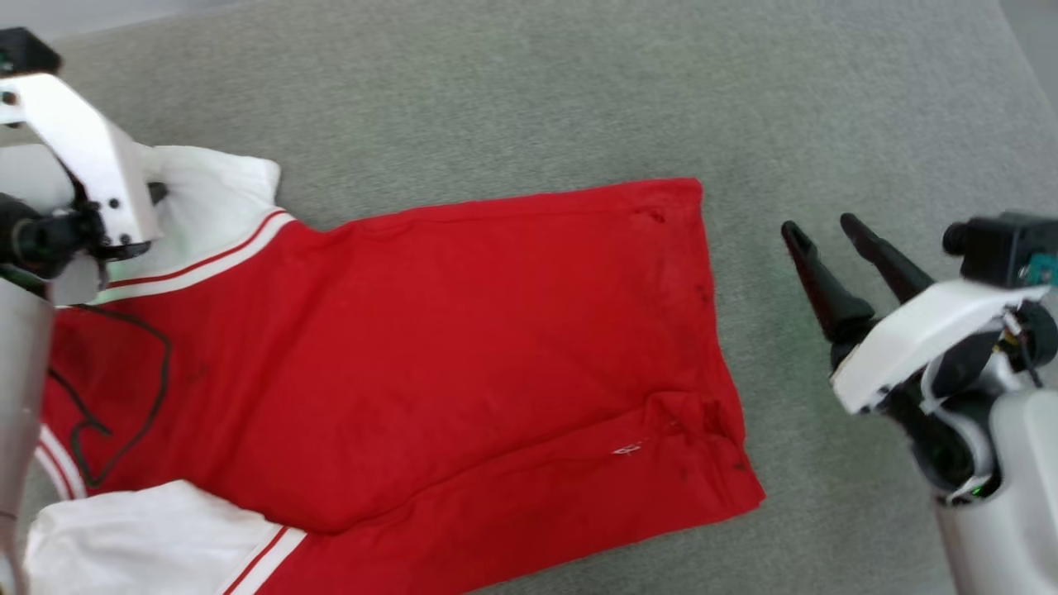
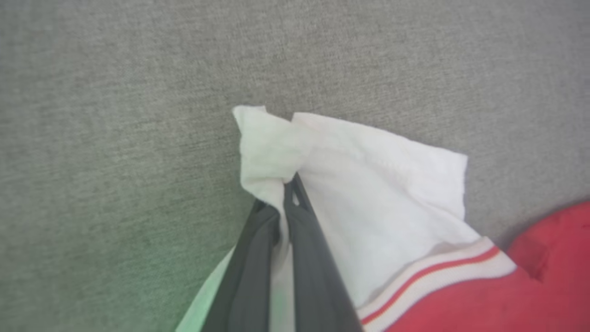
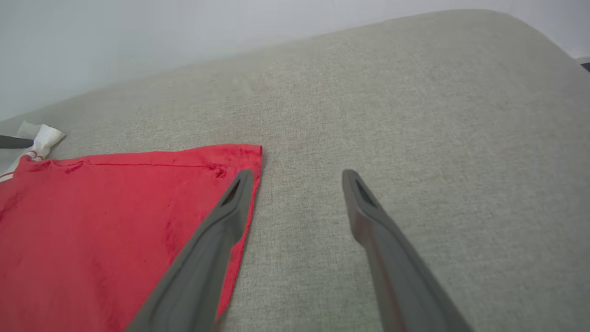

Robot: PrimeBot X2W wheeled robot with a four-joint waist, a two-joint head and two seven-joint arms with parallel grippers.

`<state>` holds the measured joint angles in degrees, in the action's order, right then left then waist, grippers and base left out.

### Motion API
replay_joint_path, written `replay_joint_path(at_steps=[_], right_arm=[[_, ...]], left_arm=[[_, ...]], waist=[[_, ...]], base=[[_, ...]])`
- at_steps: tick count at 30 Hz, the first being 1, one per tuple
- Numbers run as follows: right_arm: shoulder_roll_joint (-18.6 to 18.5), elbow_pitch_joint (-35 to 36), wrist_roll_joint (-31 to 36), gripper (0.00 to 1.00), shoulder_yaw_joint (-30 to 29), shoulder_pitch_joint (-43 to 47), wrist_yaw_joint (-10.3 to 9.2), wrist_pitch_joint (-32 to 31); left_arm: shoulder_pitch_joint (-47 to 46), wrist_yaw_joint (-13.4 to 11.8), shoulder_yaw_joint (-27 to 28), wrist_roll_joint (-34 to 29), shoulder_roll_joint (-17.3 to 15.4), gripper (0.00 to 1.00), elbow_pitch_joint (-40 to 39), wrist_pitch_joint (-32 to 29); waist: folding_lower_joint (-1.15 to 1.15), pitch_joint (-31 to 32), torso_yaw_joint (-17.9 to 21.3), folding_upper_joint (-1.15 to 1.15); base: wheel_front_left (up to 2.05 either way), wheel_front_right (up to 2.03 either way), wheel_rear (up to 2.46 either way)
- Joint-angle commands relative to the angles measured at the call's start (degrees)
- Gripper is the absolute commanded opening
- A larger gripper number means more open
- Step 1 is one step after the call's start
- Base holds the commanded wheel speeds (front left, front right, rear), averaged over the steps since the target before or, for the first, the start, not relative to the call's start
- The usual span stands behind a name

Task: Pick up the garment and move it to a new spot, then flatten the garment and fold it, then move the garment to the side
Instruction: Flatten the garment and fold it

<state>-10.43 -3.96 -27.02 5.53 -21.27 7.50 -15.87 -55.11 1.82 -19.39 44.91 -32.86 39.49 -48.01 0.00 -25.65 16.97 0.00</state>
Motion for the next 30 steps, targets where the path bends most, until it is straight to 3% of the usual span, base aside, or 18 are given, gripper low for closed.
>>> replay_joint_path(at_steps=[1, 11, 22, 23, 24, 25, 30], right_arm=[[-1.0, -1.1, -1.8, 1.00, -0.7, -2.4, -0.01, -2.7], [-4.4, -8.4, -5.1, 1.00, -2.3, -11.5, -0.01, -25.4], [-2.9, -19.6, -2.6, 1.00, 0.0, -16.9, -0.01, -33.9], [-2.8, -20.5, -2.6, 0.61, 0.6, -16.7, -0.01, -34.7], [-2.6, -21.0, -2.9, 0.16, 1.1, -16.5, -0.01, -35.1], [-2.6, -21.4, -3.0, 0.00, 1.4, -16.5, -0.01, -35.6], [-4.5, -19.3, -3.1, 0.00, 1.7, -18.6, 0.00, -33.7]], left_arm=[[1.0, 0.3, -0.8, -0.4, 1.3, 0.00, 0.4, 0.5], [-4.8, 2.8, -3.6, -2.3, 4.8, 0.00, -4.3, 4.1], [-5.7, 4.6, -5.4, -1.6, 6.0, 0.00, -7.4, 5.9], [-5.6, 4.6, -5.5, -1.5, 5.8, 0.00, -7.5, 6.0], [-5.4, 4.6, -5.5, -1.2, 5.9, 0.00, -7.6, 6.0], [-5.3, 4.7, -5.6, -1.1, 5.9, 0.00, -7.6, 6.2], [-4.6, 4.9, -5.8, -0.8, 5.9, 0.00, -7.7, 7.5]], waist=[[0.00, 1.0, -2.2, 0.00], [0.00, -0.3, -9.4, 0.00], [0.00, -2.7, -13.0, 0.00], [0.00, -2.8, -13.1, 0.00], [0.00, -2.8, -13.2, 0.00], [0.00, -2.8, -13.3, 0.00], [0.00, -1.9, -13.9, 0.00]], base=[[0.00, 0.00, 0.00], [0.00, 0.00, 0.00], [0.00, 0.00, 0.00], [0.00, 0.00, 0.00], [0.00, 0.00, 0.00], [0.00, 0.00, 0.00], [0.00, 0.00, 0.00]])
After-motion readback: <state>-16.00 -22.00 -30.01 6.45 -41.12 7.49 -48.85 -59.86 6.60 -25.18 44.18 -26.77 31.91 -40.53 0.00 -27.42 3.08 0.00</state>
